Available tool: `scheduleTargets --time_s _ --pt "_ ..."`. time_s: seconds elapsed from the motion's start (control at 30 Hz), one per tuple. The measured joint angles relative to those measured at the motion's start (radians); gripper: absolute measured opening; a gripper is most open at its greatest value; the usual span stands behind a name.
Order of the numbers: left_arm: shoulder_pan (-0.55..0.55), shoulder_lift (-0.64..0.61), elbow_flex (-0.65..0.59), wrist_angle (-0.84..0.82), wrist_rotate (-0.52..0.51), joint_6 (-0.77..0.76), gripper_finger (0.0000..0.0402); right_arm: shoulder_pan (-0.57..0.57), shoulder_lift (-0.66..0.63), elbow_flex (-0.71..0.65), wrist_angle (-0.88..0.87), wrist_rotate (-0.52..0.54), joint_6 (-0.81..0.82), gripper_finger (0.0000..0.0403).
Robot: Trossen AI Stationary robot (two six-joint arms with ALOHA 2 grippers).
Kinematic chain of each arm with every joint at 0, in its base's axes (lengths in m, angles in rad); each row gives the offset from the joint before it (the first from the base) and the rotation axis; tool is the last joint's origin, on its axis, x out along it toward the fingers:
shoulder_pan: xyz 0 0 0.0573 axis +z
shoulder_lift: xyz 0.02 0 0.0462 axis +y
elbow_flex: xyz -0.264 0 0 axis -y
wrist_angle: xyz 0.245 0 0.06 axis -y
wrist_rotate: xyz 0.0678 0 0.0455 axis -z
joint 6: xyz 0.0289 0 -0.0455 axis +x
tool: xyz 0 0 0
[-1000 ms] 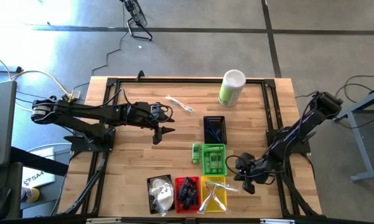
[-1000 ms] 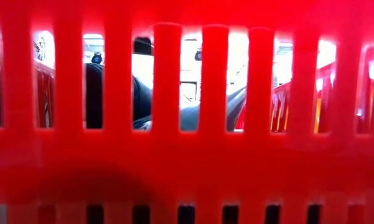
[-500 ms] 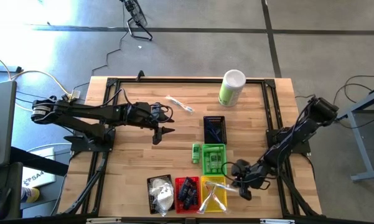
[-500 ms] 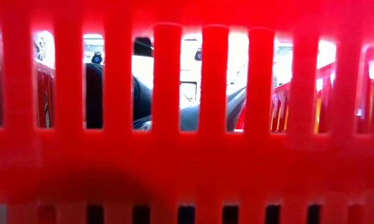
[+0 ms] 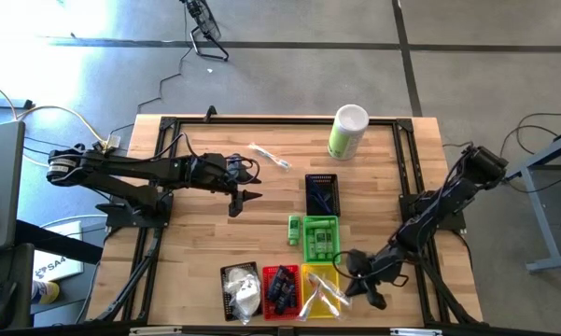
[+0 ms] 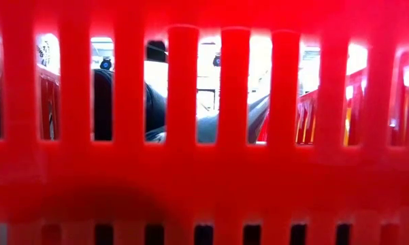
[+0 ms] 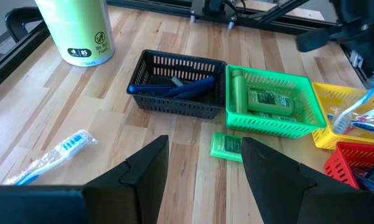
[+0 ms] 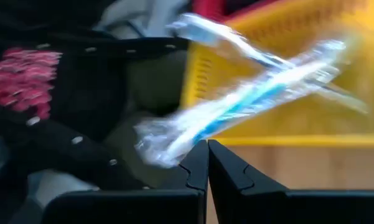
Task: Pick & Place Travel size toiletries
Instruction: Put the blue toothbrush into the yellow bin, then put the green shampoo into the green bin
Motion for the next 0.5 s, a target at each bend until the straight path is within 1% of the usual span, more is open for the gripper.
scheduleTargets --time_s 0.1,0.23,0.33,0.5 --pt "0.0 0.0 0.0 -0.002 0.0 0.0 0.0198 0.001 0.0 0.0 0.068 -0.036 -0.068 0.0002" --pt "0.0 0.0 0.0 -0.005 0.0 0.0 0.0198 0.0 0.0 0.0 0.108 -0.034 -0.133 0.0002" --pt "0.0 0.0 0.0 -0.005 0.0 0.0 0.0198 0.0 -0.001 0.0 0.119 0.01 -0.201 0.0002" --pt "0.0 0.0 0.0 -0.005 -0.001 0.0 0.0198 0.0 -0.032 0.0 0.109 0.134 -0.327 0.0002"
